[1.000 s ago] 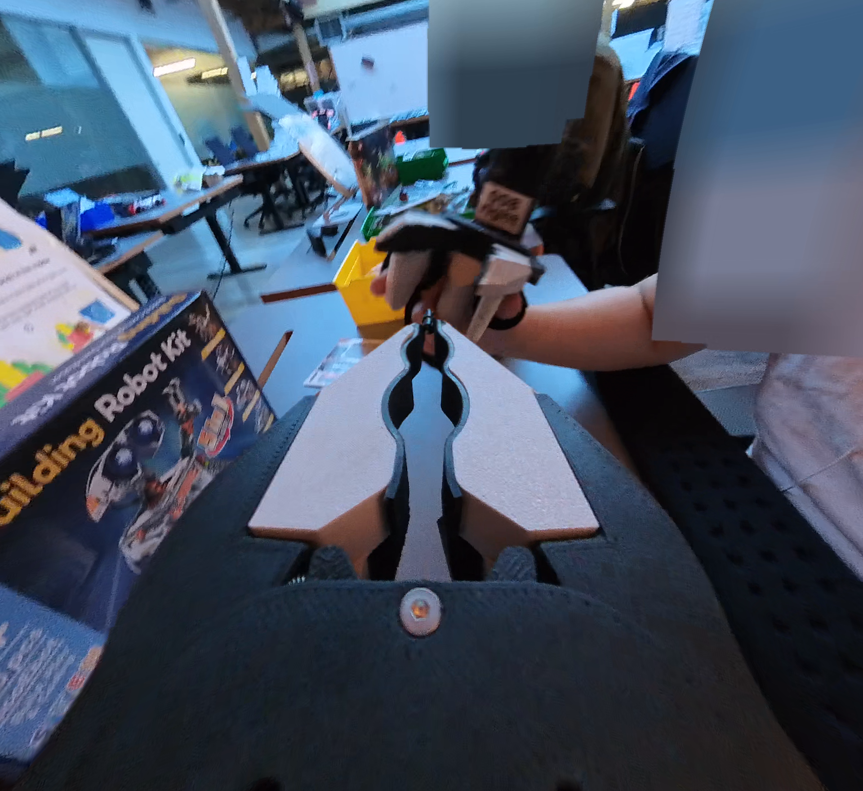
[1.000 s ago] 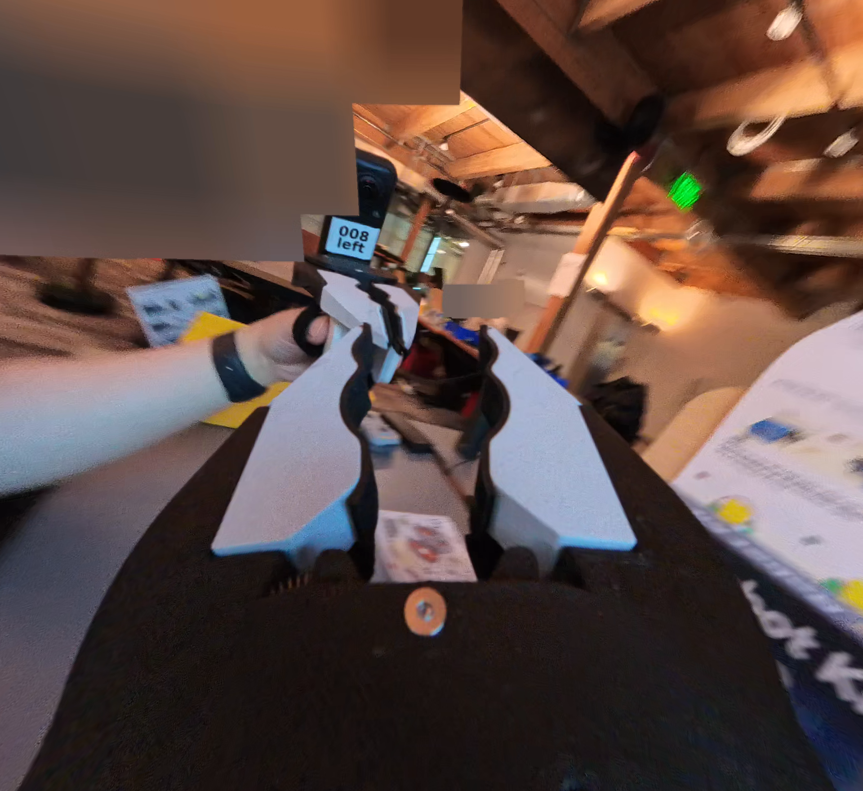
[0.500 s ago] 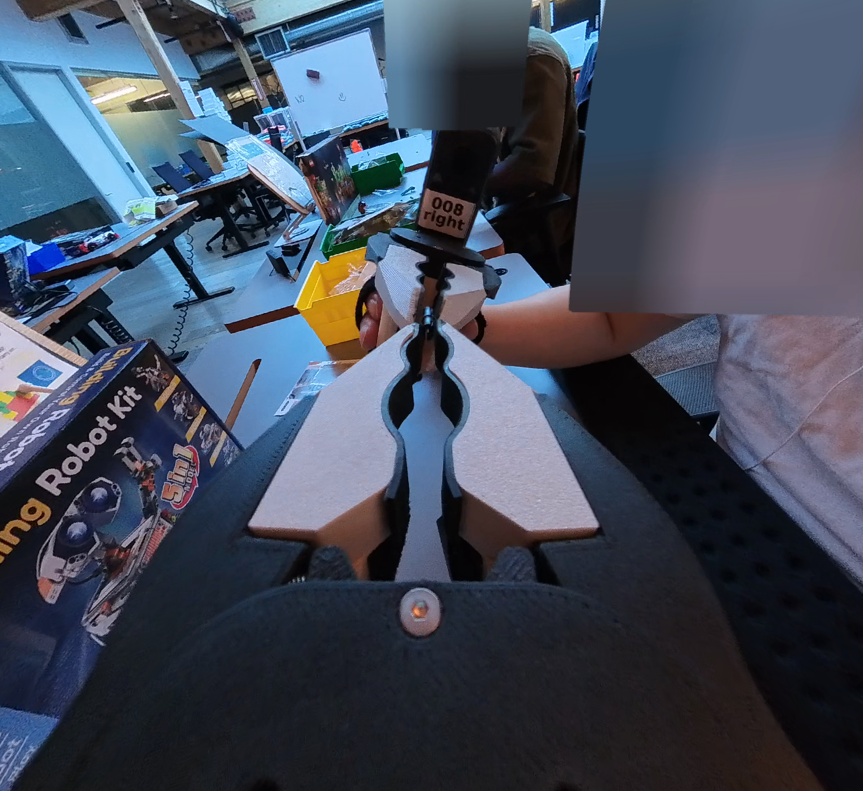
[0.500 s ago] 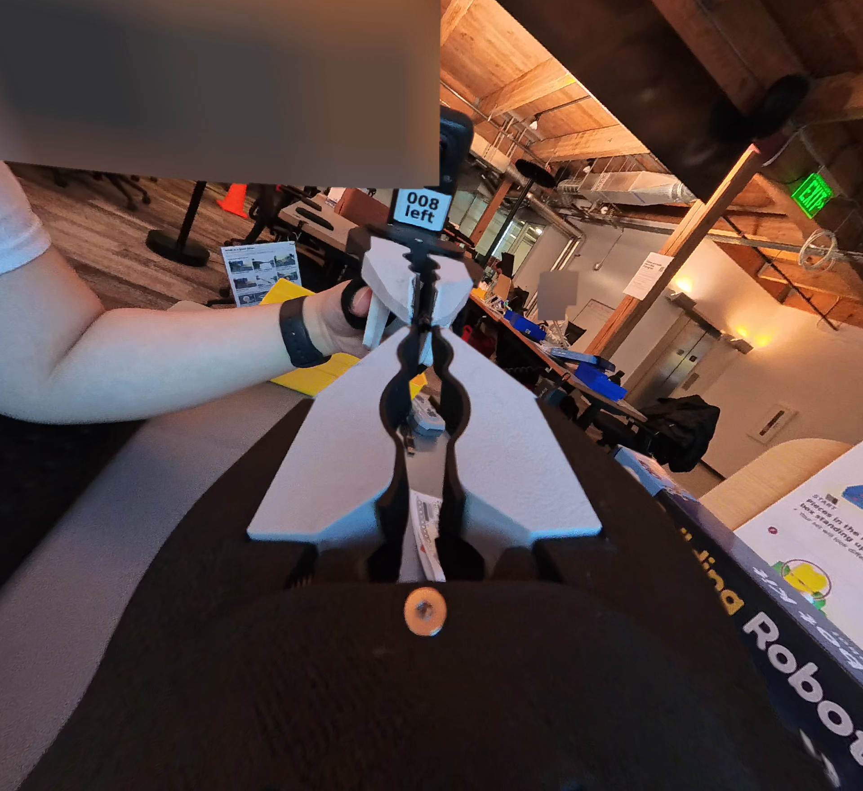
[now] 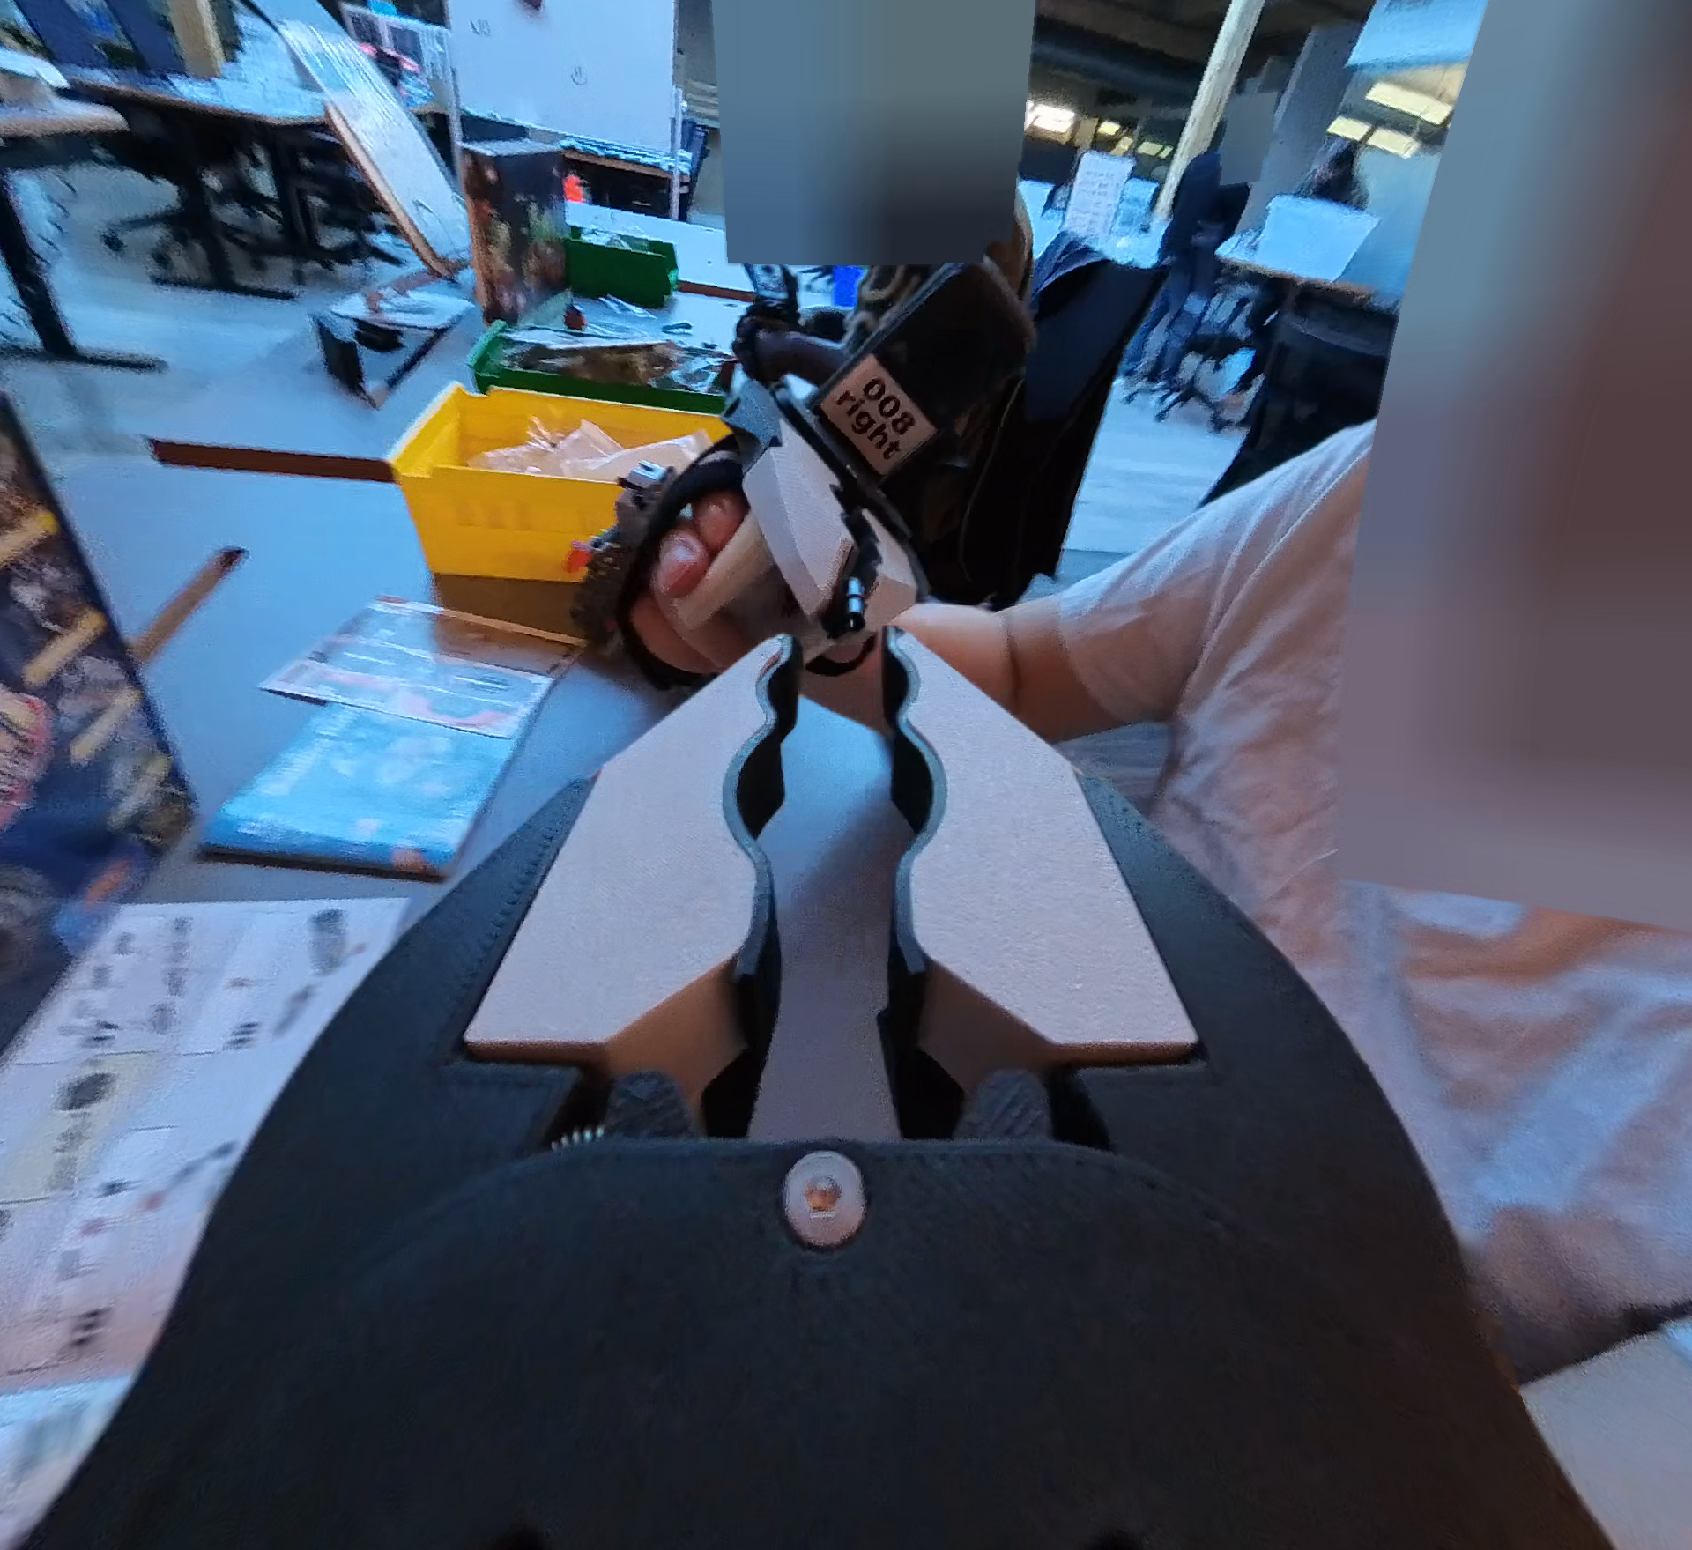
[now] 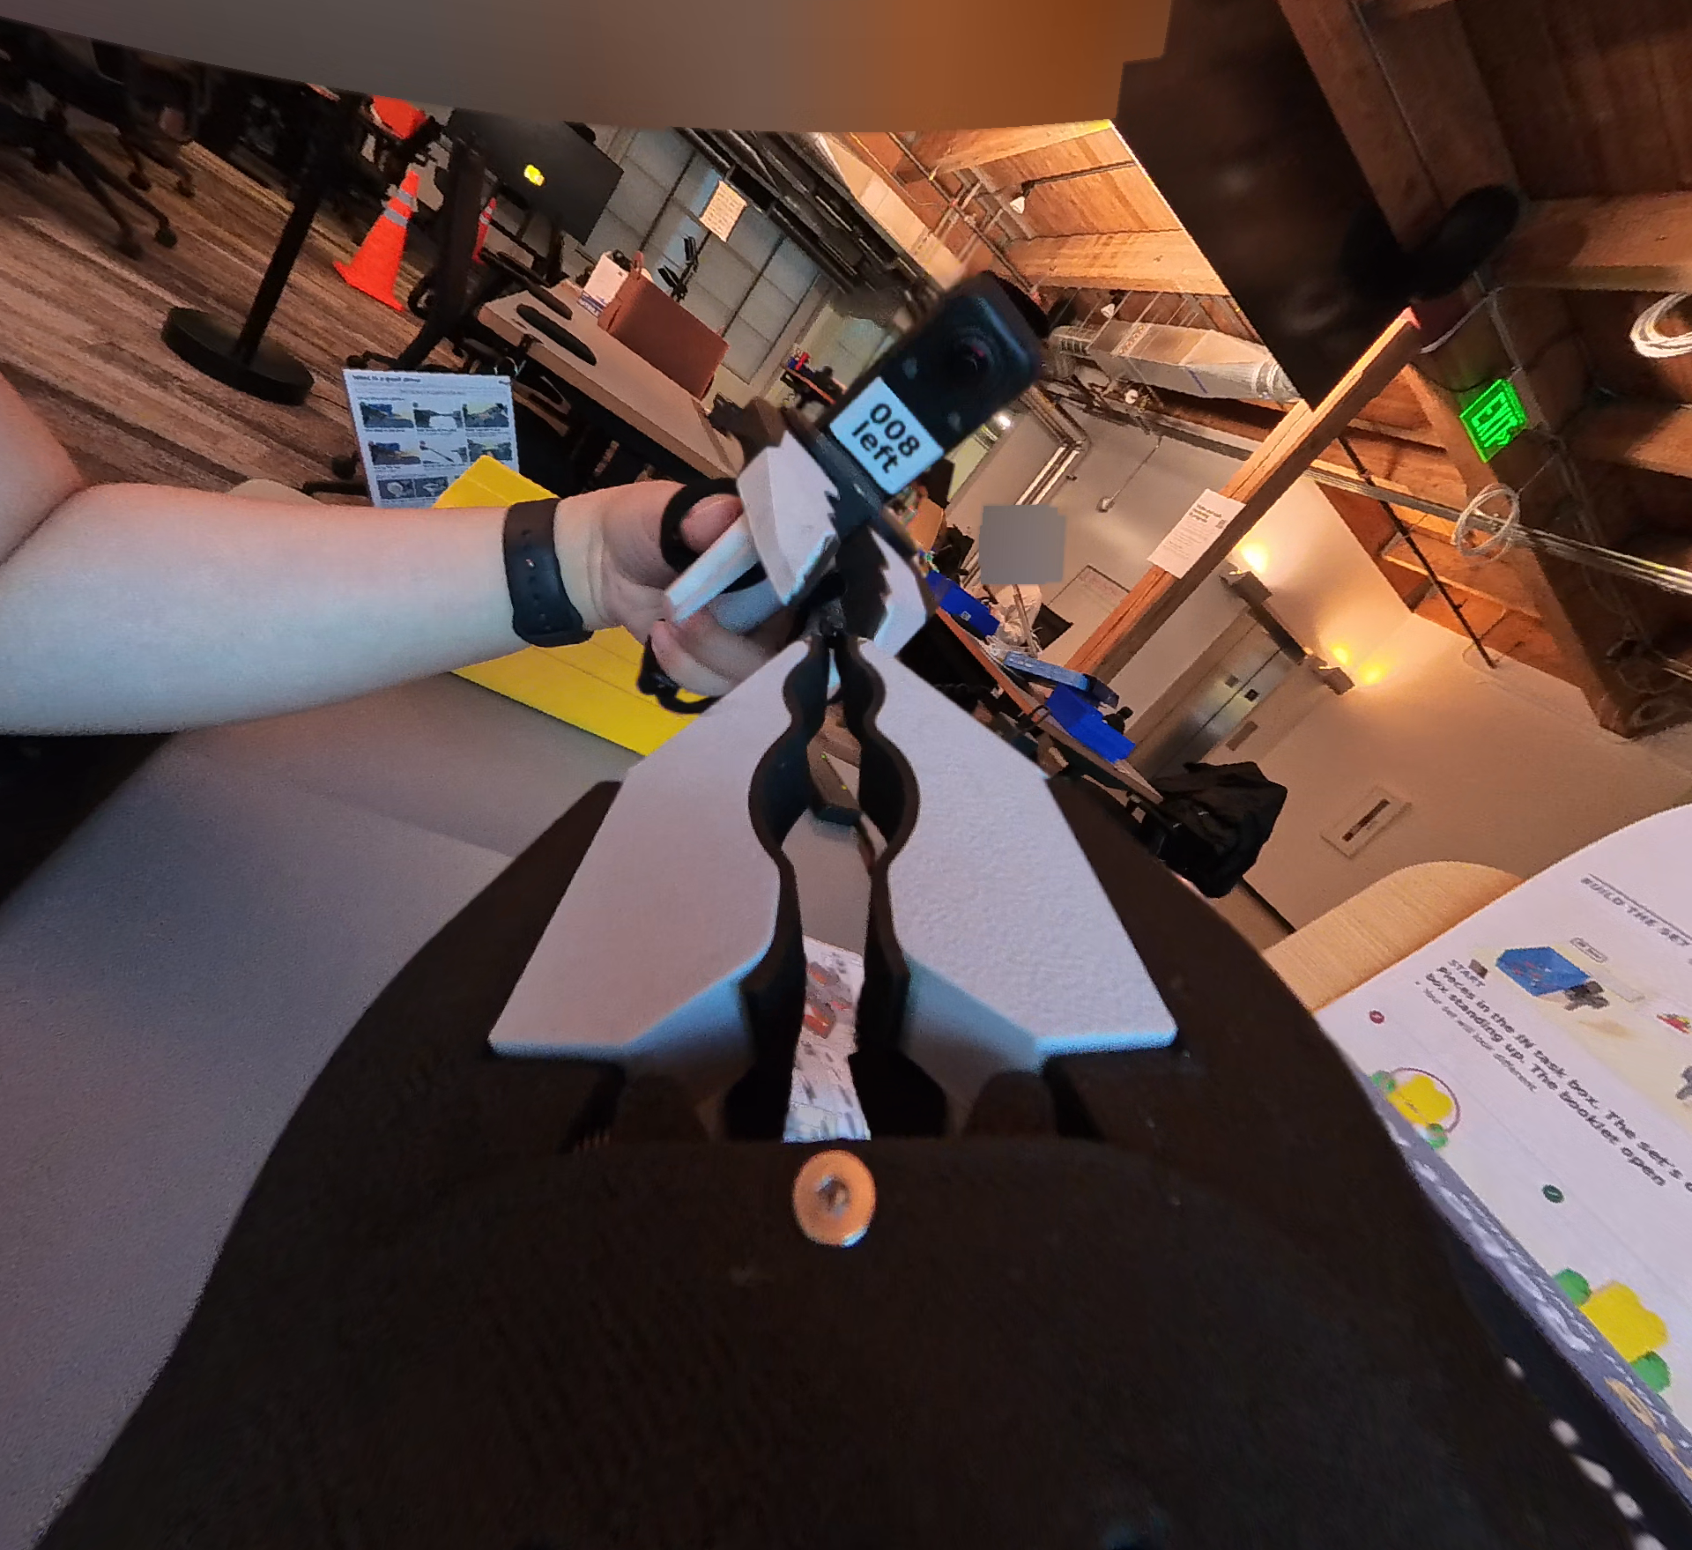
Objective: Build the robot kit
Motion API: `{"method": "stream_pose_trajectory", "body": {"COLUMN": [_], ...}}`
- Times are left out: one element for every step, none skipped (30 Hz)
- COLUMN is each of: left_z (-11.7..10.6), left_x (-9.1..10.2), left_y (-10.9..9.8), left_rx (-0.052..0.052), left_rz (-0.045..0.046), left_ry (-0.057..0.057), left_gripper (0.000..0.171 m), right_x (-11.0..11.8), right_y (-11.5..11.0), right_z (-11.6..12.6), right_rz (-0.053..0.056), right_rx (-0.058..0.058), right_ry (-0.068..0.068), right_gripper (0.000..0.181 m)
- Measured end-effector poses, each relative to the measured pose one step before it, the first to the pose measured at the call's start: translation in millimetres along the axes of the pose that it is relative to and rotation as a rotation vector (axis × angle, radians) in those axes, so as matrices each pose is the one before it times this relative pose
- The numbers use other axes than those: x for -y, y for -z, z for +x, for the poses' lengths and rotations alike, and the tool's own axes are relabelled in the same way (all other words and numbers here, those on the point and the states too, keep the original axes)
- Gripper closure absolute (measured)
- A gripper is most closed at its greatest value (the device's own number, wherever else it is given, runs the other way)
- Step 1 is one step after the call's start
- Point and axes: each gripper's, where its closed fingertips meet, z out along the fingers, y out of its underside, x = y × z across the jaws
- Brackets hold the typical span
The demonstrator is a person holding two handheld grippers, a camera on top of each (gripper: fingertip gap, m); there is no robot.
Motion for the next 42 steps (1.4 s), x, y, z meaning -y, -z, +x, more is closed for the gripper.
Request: {"method": "stream_pose_trajectory", "body": {"left_z": [0.08, -1.33, -3.35, -2.93, -1.24, 0.28, 0.75, 0.04, -0.87, -1.09, 0.02, 0.35, -0.64, -1.01, -0.78, -0.57, -0.60, -0.79, -0.17, 0.18, -0.26, -0.09, 0.51, -0.16, -1.91, -1.64, 0.60, -0.19, -0.54, 0.00, -0.14, -0.05, 0.67, 0.12, -0.72, -0.55, -0.10, 0.46, 0.87, 1.01, 0.98, 0.73], "left_x": [0.96, 1.48, 1.78, 0.60, -0.51, -0.78, -1.41, -1.47, -1.00, -0.25, 0.24, 0.60, 0.15, -0.45, -0.83, -0.68, -0.49, -0.03, 0.32, 0.62, 1.04, 0.60, -0.45, -0.45, -0.72, -1.27, 0.31, 0.35, -0.54, -1.16, -0.54, -0.11, -0.48, -0.51, -0.75, -1.44, -1.29, -0.17, 1.04, 1.61, 1.74, 2.57], "left_y": [-0.18, 0.12, 0.12, -0.51, -0.81, -0.94, -0.95, -0.80, -0.57, -0.25, -0.06, -0.13, 0.01, -0.02, -0.02, 0.23, 0.20, 0.19, 0.17, 0.27, 0.20, 0.05, -0.16, -0.18, -0.16, -0.37, -0.02, 0.30, 0.14, 0.06, 0.29, 0.31, 0.08, 0.36, 0.47, 0.46, 0.16, -0.02, -0.08, -0.19, 0.19, 0.75], "left_rx": [-0.0271, -0.0162, -0.0007, 0.0056, 0.0045, -0.0002, -0.0035, -0.0004, 0.0044, 0.0060, -0.0007, -0.0024, 0.0048, 0.0081, 0.0063, 0.0050, 0.0041, 0.0036, -0.0012, -0.0048, -0.0031, -0.0041, -0.0079, -0.0031, 0.0095, 0.0078, -0.0053, -0.0012, 0.0019, -0.0012, -0.0004, -0.0021, -0.0077, -0.0035, 0.0030, 0.0019, -0.0020, -0.0067, -0.0109, -0.0148, -0.0165, -0.0160], "left_rz": [0.01183, 0.01539, 0.01574, 0.00546, -0.00022, -0.00380, -0.00957, -0.00952, -0.00686, -0.00204, 0.00167, 0.00287, 0.00050, -0.00364, -0.00511, -0.00509, -0.00391, -0.00143, 0.00197, 0.00415, 0.00689, 0.00546, -0.00057, -0.00181, -0.00358, -0.00680, 0.00249, 0.00258, -0.00287, -0.00637, -0.00247, 0.00090, -0.00145, -0.00179, -0.00270, -0.00700, -0.00663, 0.00091, 0.00867, 0.01219, 0.01392, 0.01900], "left_ry": [0.0490, 0.0418, 0.0291, 0.0066, -0.0076, -0.0046, 0.0031, 0.0054, 0.0021, -0.0027, -0.0058, -0.0053, -0.0060, -0.0068, -0.0062, -0.0024, 0.0025, 0.0056, 0.0093, 0.0127, 0.0110, 0.0085, 0.0073, 0.0052, 0.0043, 0.0031, 0.0055, 0.0046, 0.0030, 0.0028, 0.0026, 0.0077, 0.0079, 0.0017, -0.0014, -0.0015, 0.0002, 0.0023, 0.0058, 0.0101, 0.0136, 0.0140], "left_gripper": [0.154, 0.155, 0.155, 0.157, 0.157, 0.157, 0.158, 0.159, 0.160, 0.163, 0.168, 0.171, 0.171, 0.171, 0.171, 0.171, 0.171, 0.171, 0.171, 0.171, 0.171, 0.171, 0.171, 0.171, 0.171, 0.171, 0.171, 0.171, 0.171, 0.171, 0.171, 0.171, 0.171, 0.171, 0.171, 0.171, 0.171, 0.171, 0.171, 0.171, 0.170, 0.168], "right_x": [-0.69, -1.21, -1.12, -0.54, -0.77, -0.97, -1.16, -0.95, -0.31, -0.66, -1.39, -1.49, -1.02, -1.32, -1.08, -1.09, -1.03, -0.49, -0.14, 0.36, 0.67, 0.91, 1.21, 0.42, 1.31, 1.19, 0.23, -0.24, -0.86, -0.59, -0.13, 0.05, 0.14, -0.49, -1.59, -1.06, -0.36, 0.68, 1.26, 1.28, 0.91, 0.13], "right_y": [0.33, -0.08, -0.21, -0.16, 0.01, 0.03, 0.15, 0.22, 0.07, -0.14, -0.08, 0.08, 0.16, 0.13, 0.01, -0.03, -0.13, -0.08, -0.08, 0.02, -0.05, -0.07, -0.04, -0.26, -0.01, 0.11, 0.05, -0.10, -0.41, -0.35, -0.12, -0.19, -0.24, -0.34, -0.43, -0.31, 0.00, 0.15, 0.20, 0.46, 0.55, 0.50], "right_z": [0.67, -0.08, -0.06, 0.27, 0.57, 0.38, 0.86, 1.16, 0.19, 0.25, 0.83, 0.42, 0.29, 0.28, -0.04, -0.35, -0.21, 0.14, -0.57, -0.53, 0.40, 0.65, 0.52, 0.60, 0.62, 0.88, 1.27, 0.71, -1.26, -1.68, -0.32, -0.48, -1.70, -0.48, -0.65, -1.37, -1.08, 0.09, 0.84, 0.81, 0.52, -0.12], "right_rz": [-0.0032, -0.0067, -0.0045, 0.0004, 0.0006, 0.0000, -0.0020, -0.0007, 0.0027, -0.0001, -0.0057, -0.0059, -0.0046, -0.0066, -0.0056, -0.0052, -0.0054, -0.0018, -0.0006, 0.0004, 0.0009, 0.0007, 0.0040, -0.0009, 0.0054, 0.0046, -0.0018, -0.0052, -0.0101, -0.0083, -0.0051, -0.0035, -0.0030, -0.0066, -0.0119, -0.0097, -0.0078, -0.0007, 0.0040, 0.0051, 0.0039, 0.0002], "right_rx": [-0.0058, 0.0010, 0.0010, -0.0013, -0.0018, 0.0001, -0.0031, -0.0043, 0.0019, -0.0003, -0.0067, -0.0034, -0.0014, 0.0005, 0.0015, 0.0019, -0.0010, -0.0051, -0.0014, -0.0025, -0.0097, -0.0109, -0.0090, -0.0067, -0.0073, -0.0103, -0.0133, -0.0077, 0.0073, 0.0102, 0.0002, -0.0004, 0.0062, -0.0001, 0.0040, 0.0129, 0.0132, 0.0042, -0.0028, -0.0031, -0.0010, 0.0031], "right_ry": [0.0118, 0.0031, -0.0031, -0.0044, -0.0043, -0.0055, -0.0058, -0.0064, -0.0080, -0.0042, 0.0038, 0.0073, 0.0023, 0.0010, 0.0029, 0.0055, 0.0085, 0.0118, 0.0143, 0.0178, 0.0200, 0.0183, 0.0099, 0.0009, 0.0035, 0.0094, 0.0140, 0.0125, 0.0077, 0.0065, 0.0081, 0.0118, 0.0118, 0.0094, 0.0077, 0.0016, -0.0053, -0.0058, -0.0051, -0.0030, -0.0019, -0.0016], "right_gripper": [0.179, 0.179, 0.179, 0.179, 0.179, 0.179, 0.179, 0.179, 0.179, 0.179, 0.179, 0.180, 0.179, 0.179, 0.179, 0.179, 0.179, 0.179, 0.179, 0.177, 0.174, 0.172, 0.173, 0.173, 0.173, 0.172, 0.171, 0.170, 0.171, 0.172, 0.172, 0.174, 0.176, 0.176, 0.176, 0.176, 0.177, 0.177, 0.177, 0.177, 0.177, 0.177]}}
